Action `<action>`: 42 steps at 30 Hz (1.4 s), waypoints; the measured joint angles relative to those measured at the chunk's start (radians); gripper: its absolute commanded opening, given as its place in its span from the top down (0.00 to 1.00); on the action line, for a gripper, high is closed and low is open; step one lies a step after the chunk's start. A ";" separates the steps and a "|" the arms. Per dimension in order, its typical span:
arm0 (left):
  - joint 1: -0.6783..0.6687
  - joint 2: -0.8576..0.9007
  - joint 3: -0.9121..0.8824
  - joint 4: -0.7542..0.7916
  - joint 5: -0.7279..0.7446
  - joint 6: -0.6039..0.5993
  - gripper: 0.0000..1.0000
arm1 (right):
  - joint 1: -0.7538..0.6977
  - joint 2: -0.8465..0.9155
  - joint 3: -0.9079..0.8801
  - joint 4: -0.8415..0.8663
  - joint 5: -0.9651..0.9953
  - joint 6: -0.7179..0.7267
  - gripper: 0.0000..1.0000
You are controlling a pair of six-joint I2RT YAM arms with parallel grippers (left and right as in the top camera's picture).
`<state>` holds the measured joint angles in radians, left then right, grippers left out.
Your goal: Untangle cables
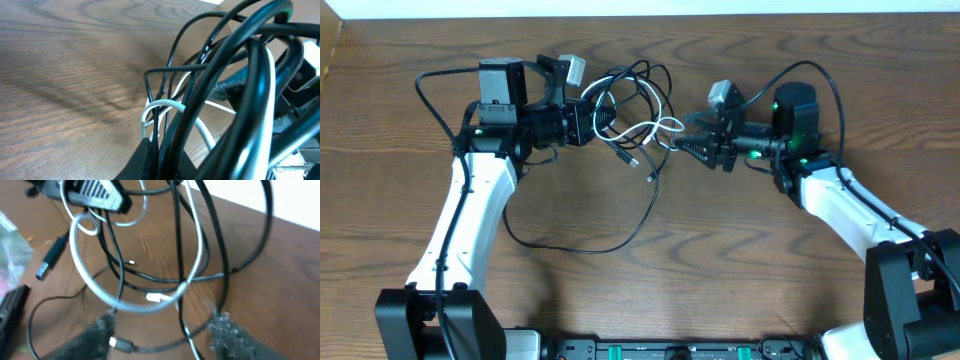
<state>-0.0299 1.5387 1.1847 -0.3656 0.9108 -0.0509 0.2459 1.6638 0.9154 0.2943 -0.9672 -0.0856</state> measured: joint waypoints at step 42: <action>-0.119 0.000 0.000 -0.111 -0.653 -0.043 0.92 | -0.189 0.000 0.000 0.077 -0.248 0.247 0.99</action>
<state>-0.1490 1.5387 1.1847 -0.4767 0.2577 -0.0937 0.0570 1.6638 0.9154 0.3710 -1.2156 0.1612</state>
